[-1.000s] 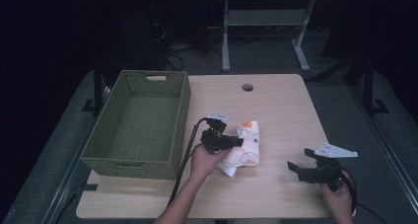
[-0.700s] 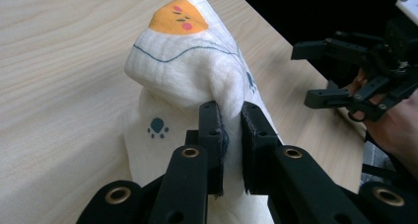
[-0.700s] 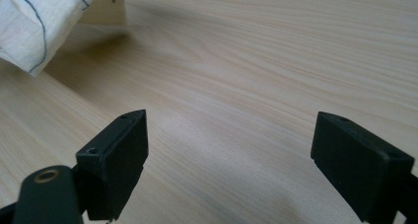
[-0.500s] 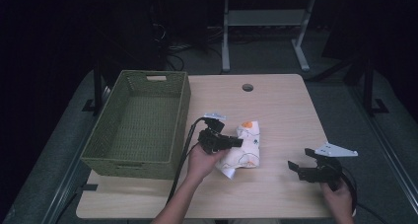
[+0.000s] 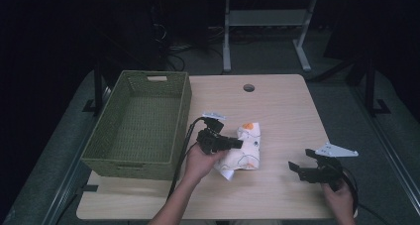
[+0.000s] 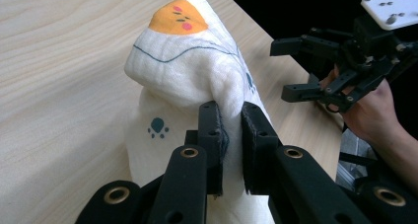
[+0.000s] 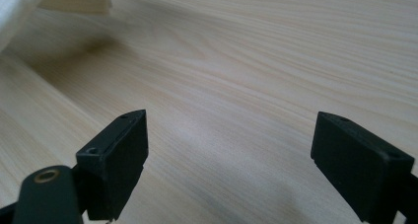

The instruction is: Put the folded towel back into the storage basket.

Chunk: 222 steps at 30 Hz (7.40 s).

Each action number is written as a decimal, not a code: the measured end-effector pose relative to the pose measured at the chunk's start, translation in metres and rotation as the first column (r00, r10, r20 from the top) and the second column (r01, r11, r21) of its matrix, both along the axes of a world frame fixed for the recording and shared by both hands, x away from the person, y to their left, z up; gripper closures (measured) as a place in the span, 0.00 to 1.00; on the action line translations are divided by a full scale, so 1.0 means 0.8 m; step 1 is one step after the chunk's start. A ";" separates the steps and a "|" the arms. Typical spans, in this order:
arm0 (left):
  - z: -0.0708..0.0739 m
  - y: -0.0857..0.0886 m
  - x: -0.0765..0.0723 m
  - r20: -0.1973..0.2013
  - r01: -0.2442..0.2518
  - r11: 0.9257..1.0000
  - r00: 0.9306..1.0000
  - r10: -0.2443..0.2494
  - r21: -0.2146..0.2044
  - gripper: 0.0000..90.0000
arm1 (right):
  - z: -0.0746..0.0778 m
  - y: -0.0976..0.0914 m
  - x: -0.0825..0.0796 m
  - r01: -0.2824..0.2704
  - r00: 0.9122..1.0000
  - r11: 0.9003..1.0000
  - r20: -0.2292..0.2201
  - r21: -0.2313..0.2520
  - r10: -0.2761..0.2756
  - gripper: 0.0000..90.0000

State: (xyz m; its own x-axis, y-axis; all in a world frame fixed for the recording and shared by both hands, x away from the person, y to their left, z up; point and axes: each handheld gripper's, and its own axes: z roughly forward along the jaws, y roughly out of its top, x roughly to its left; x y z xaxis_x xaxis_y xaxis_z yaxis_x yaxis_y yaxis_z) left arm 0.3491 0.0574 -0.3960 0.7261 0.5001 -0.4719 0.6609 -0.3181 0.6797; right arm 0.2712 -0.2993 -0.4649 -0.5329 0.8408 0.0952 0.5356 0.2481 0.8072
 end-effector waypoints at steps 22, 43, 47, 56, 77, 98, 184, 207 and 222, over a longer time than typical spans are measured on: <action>0.013 0.014 -0.003 -0.027 0.022 0.998 0.999 -0.024 -0.055 0.90 | 0.001 0.000 0.002 0.008 1.000 1.000 -0.004 0.001 -0.008 0.15; 0.045 0.050 -0.001 -0.044 -0.008 0.992 0.999 0.002 -0.126 0.90 | 0.000 0.005 0.002 -0.004 1.000 1.000 -0.007 -0.018 0.004 0.15; 0.055 0.058 -0.003 -0.035 -0.010 0.991 0.999 0.005 -0.131 0.90 | 0.001 0.006 0.001 -0.004 1.000 1.000 -0.003 -0.020 0.004 0.16; 0.070 0.081 -0.001 -0.051 -0.041 0.988 0.998 0.034 -0.150 0.90 | 0.001 0.007 0.002 -0.003 1.000 1.000 -0.006 -0.021 0.002 0.15; 0.096 0.120 0.006 -0.065 -0.088 0.979 0.995 0.077 -0.183 0.90 | 0.000 0.009 0.002 -0.012 1.000 1.000 -0.010 -0.029 0.012 0.16; 0.106 0.153 0.009 -0.079 -0.112 0.977 0.992 0.099 -0.180 0.90 | 0.002 0.007 0.002 0.002 1.000 1.000 -0.002 -0.026 -0.002 0.16; 0.094 0.357 0.044 -0.112 -0.231 0.960 0.970 0.215 -0.157 0.90 | 0.002 -0.007 0.002 0.071 0.997 0.997 -0.024 -0.005 -0.071 0.15; 0.057 0.379 0.085 -0.121 -0.208 0.978 0.971 0.206 -0.006 0.90 | -0.002 -0.007 0.008 0.076 0.996 0.997 -0.050 -0.024 -0.077 0.15; 0.055 0.365 0.087 -0.078 -0.197 0.980 0.977 0.199 0.031 0.67 | -0.002 -0.004 0.007 0.066 0.997 0.998 -0.049 -0.019 -0.067 0.16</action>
State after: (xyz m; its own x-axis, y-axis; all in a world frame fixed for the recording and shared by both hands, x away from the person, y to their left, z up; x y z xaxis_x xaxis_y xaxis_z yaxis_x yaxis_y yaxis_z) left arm 0.4186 0.3495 -0.3520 0.5719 0.6412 -0.5116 0.7644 -0.1903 0.6160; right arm 0.2771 -0.3029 -0.4662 -0.4710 0.8758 0.1053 0.5906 0.2245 0.7751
